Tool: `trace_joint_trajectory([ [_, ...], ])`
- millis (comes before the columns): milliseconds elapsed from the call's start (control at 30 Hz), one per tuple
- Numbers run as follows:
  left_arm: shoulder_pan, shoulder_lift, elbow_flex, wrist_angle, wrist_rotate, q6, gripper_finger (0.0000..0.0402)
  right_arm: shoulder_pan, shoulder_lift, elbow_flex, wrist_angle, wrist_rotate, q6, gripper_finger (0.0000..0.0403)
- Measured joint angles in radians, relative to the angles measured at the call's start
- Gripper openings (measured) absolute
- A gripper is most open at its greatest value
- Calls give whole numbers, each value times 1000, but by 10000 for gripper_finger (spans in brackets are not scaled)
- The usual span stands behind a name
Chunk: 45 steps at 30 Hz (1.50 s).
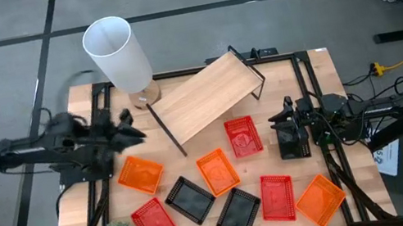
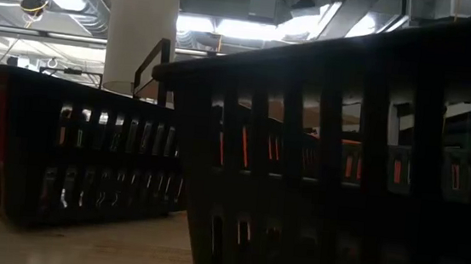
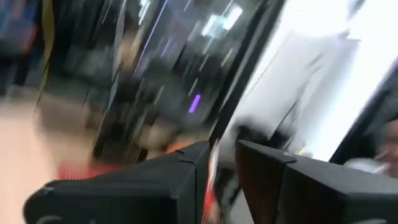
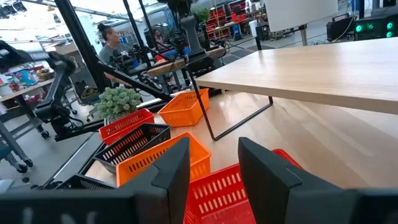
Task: Stack baskets on shelf by color
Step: Put the top left orange basket on the shelf
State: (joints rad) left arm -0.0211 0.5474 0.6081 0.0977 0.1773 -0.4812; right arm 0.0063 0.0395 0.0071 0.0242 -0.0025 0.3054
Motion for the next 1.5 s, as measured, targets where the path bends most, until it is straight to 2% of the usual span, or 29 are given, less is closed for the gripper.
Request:
trace_joint_trajectory([
  [133,-66,193,164,-277,-60,-109,73,0,0,0,0,0,-26,136],
  [200,-98,268,222,-407,-50,-201,73,0,0,0,0,0,-44,136],
  [367,-198,424,318,-595,16,-463,73,0,0,0,0,0,-53,136],
  [533,-333,525,385,-637,82,-631,73,0,0,0,0,-1,-49,136],
  [600,-393,557,401,-636,70,-677,73,0,0,0,0,-1,-43,136],
  [700,-476,601,406,-645,-14,-741,73,0,1,0,0,-1,-24,136],
  [800,-542,645,406,-729,-150,-779,73,0,5,0,-1,-1,-23,136],
  [900,-574,694,405,-882,-283,-829,73,0,6,0,-1,-1,-23,136],
  [1033,-572,769,405,-1056,-369,-944,73,0,6,0,0,-2,-18,136],
  [1500,-555,961,404,-973,-380,-1010,73,0,6,0,0,-1,-19,136],
])
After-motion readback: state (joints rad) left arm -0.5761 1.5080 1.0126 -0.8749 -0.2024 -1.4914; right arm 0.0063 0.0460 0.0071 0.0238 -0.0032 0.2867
